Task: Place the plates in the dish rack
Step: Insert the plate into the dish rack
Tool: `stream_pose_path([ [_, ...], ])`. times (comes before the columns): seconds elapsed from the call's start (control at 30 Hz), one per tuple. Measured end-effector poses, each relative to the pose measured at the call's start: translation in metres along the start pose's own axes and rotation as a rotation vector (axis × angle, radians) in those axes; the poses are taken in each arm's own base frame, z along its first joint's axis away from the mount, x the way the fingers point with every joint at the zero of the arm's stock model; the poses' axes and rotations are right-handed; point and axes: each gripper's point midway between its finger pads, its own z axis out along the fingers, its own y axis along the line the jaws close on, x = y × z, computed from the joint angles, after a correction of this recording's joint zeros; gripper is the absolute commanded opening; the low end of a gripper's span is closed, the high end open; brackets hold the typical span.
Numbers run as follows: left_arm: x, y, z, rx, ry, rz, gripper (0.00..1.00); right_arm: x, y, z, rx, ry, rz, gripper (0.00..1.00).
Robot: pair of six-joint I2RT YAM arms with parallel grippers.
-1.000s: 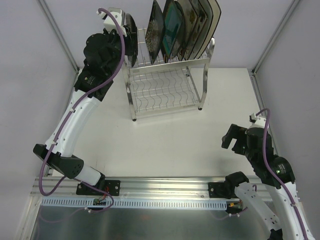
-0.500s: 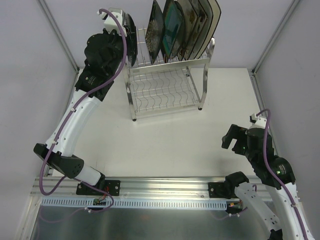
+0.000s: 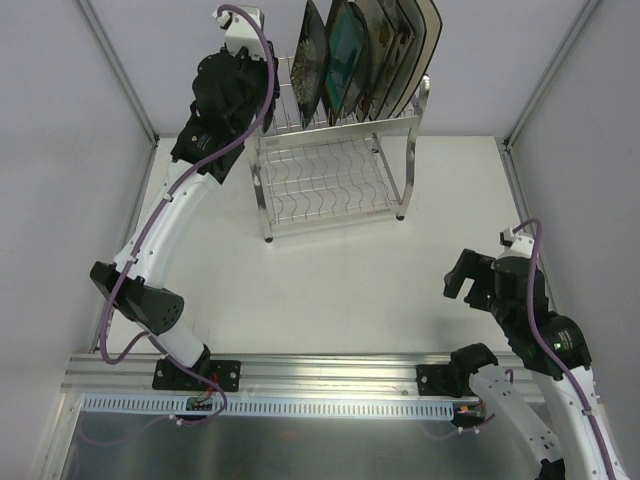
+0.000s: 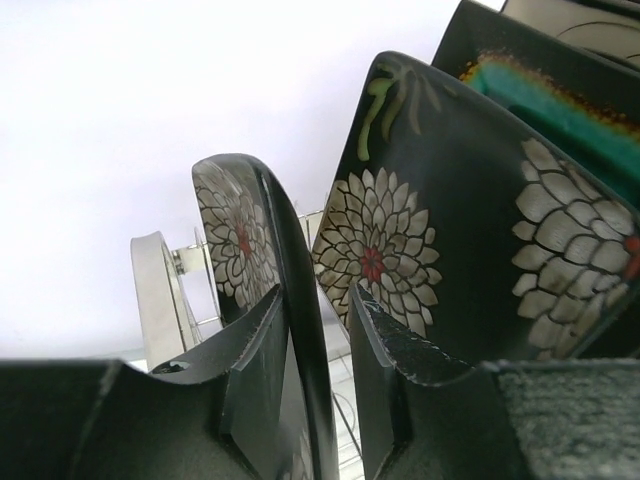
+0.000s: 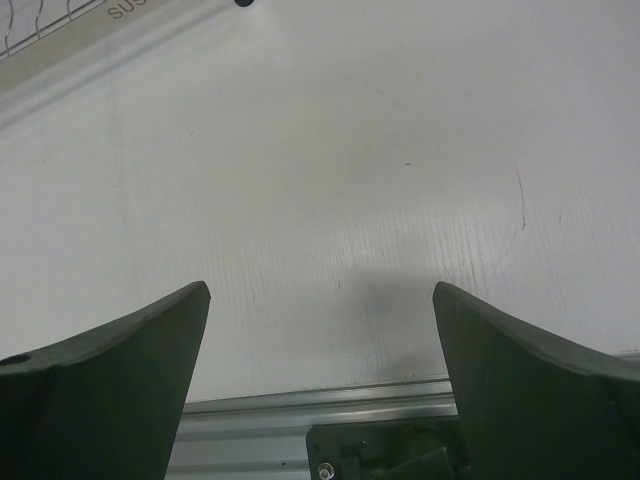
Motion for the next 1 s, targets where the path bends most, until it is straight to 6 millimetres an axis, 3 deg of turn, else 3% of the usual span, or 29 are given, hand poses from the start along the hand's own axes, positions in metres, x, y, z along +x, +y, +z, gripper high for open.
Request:
stream_pose_path([
  [0.17,0.007,0.000,0.015,-0.020,0.015,0.006,0.25,0.001,-0.001,-0.001,0.000,-0.001,0.001,0.99],
  [0.3,0.008,0.002,0.023,-0.045,0.016,0.011,0.12,0.001,-0.001,-0.002,-0.001,-0.004,0.002,1.00],
  [0.33,0.008,0.002,0.024,-0.046,0.016,0.006,0.02,0.001,-0.001,-0.002,-0.002,-0.005,0.002,1.00],
  [0.37,0.008,0.001,0.025,-0.045,0.016,-0.007,0.00,0.001,-0.001,-0.003,-0.002,-0.007,0.003,1.00],
  [0.63,0.007,-0.004,0.026,-0.039,-0.003,-0.035,0.00,0.001,-0.003,-0.004,0.002,-0.010,0.003,1.00],
  [1.0,0.004,-0.020,0.011,0.059,-0.168,0.088,0.00,0.001,-0.003,-0.004,0.003,-0.012,0.003,0.99],
])
